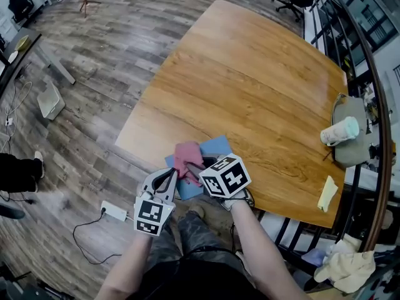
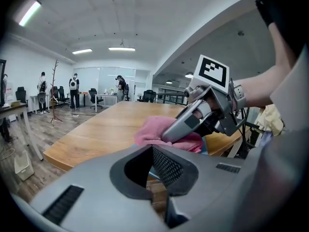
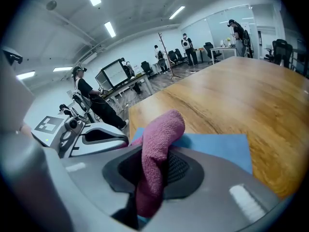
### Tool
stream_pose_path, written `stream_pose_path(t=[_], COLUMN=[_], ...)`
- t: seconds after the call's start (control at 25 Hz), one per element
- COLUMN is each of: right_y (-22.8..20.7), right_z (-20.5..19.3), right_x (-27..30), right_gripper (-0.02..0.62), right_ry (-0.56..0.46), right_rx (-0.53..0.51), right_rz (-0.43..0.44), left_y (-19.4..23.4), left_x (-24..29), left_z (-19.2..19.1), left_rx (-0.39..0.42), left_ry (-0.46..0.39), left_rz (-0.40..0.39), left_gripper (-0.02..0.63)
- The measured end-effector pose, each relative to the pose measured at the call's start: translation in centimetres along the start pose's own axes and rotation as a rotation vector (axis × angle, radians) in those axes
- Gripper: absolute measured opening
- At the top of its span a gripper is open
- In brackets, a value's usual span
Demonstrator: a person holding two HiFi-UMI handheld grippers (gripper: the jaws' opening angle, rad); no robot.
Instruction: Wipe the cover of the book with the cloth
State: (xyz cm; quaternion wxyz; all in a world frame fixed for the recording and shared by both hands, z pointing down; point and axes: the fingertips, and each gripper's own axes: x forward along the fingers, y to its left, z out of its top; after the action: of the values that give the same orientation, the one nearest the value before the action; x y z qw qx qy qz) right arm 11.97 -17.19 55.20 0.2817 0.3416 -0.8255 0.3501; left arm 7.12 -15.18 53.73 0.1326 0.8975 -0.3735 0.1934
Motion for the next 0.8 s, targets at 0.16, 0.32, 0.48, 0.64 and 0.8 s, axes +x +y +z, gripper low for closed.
stream_pose_path(t=[0.16,0.32,0.48,0.64,0.8], right_y=[-1.8,-3.4,-5.5,-7.9,-9.2], right_z=[-0.3,-0.3,-0.6,-0.9,-1.1], right_x=[-1.1,-2.1,-3.5,-5.0,-5.8], right_gripper=[0.092,0.092,0.092,0.092,0.092], right_ry=[-0.015,-0.033,-0.05,-0.069,-0.074], right_rx=[0.03,0.059,0.091,0.136,0.155], right_rz=[-0.025,-0.045,-0.081,-0.117,-0.14], left_y=[-0.5,-1.2,-1.8,-2.1,-1.9], left_x=[0.5,1.4,1.7,1.5,1.0], left_z=[1.1,2.7,3.1,2.2,1.3], left_rx=[0.01,0.029,0.043,0.035,0.026], left_ry=[-0.015,-0.025,-0.023,-0.003,0.013], left_rz=[-0.019,-0.054,-0.071,-0.068,-0.064], left_gripper=[-0.005,-0.005,-0.005,-0.005,-0.005])
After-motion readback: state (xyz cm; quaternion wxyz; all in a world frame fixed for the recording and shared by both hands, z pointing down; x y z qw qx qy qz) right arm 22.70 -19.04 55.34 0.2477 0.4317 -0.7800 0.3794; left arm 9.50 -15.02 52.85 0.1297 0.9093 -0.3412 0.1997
